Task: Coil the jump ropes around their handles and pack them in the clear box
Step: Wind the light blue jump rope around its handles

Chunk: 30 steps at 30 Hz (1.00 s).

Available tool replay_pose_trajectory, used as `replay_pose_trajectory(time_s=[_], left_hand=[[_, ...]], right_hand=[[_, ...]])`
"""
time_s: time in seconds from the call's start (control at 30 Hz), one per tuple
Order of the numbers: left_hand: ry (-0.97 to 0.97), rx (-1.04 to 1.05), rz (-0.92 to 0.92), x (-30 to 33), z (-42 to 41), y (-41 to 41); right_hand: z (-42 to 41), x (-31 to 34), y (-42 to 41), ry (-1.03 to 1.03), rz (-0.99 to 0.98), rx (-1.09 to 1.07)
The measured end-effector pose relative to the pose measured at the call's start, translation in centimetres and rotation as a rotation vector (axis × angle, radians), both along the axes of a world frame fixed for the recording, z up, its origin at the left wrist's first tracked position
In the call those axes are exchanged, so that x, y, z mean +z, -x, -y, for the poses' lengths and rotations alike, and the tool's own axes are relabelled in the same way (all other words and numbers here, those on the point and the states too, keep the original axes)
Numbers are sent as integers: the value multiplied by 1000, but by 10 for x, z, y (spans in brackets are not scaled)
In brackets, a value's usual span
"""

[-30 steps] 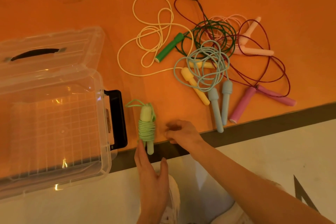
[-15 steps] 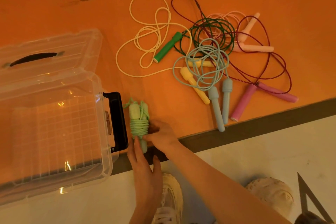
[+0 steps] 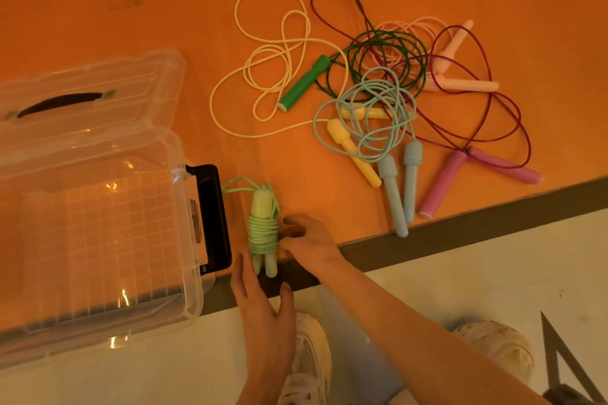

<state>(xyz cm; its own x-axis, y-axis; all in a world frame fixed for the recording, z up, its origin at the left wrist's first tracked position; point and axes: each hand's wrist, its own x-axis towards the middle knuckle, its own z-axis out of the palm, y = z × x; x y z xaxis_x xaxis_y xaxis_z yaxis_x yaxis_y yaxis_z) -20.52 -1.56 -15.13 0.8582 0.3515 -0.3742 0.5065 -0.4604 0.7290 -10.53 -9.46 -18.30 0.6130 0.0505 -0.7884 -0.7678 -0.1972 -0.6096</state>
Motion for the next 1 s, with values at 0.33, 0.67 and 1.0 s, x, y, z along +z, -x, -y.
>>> replay_pose_trajectory(time_s=[0.33, 0.67, 1.0], left_hand=[[21, -132, 99, 15, 23, -3], [163, -217, 171, 41, 64, -43], [300, -267, 37, 37, 72, -48]], right_hand=[[45, 24, -14, 205, 290, -190], [142, 16, -13, 761, 316, -147], [158, 42, -39, 464, -95, 78]])
